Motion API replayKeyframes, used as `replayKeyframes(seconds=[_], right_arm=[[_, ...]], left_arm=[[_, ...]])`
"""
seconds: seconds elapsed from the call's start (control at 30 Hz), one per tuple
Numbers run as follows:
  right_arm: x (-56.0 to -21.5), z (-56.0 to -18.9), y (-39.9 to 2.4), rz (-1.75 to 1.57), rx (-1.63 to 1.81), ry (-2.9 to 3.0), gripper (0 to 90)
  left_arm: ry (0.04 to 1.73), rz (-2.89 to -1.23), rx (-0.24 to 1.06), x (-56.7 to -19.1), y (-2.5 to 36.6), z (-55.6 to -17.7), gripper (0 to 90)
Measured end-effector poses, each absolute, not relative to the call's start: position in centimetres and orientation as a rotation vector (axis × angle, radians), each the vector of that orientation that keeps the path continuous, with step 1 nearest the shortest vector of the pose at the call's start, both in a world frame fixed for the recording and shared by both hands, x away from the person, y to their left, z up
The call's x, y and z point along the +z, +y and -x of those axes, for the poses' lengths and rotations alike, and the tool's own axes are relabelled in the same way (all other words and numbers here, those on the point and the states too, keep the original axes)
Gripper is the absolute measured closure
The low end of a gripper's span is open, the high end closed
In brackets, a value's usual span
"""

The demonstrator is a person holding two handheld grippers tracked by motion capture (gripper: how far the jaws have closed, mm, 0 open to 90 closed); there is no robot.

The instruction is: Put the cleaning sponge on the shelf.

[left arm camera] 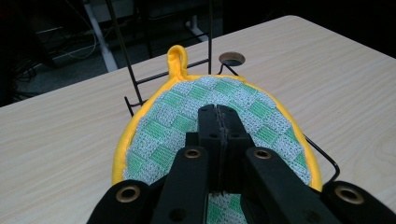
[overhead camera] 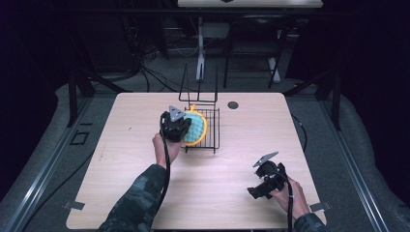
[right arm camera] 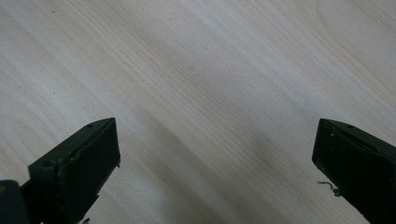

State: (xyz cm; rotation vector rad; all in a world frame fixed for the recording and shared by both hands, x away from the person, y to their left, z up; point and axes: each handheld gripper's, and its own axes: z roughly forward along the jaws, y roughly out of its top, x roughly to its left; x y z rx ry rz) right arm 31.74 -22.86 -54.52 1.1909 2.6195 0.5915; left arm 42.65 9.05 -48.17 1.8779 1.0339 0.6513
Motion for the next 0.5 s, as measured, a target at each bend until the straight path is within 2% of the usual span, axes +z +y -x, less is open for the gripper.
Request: replayKeyframes(seconds=[0.5], right_arm=[[-54.6,-31.8,-22.9,-1.183,0.580,2.635,0.4]], left_arm=[[1.074,-1.924,0.604,-49.8,7.6,-44.6,89.8]])
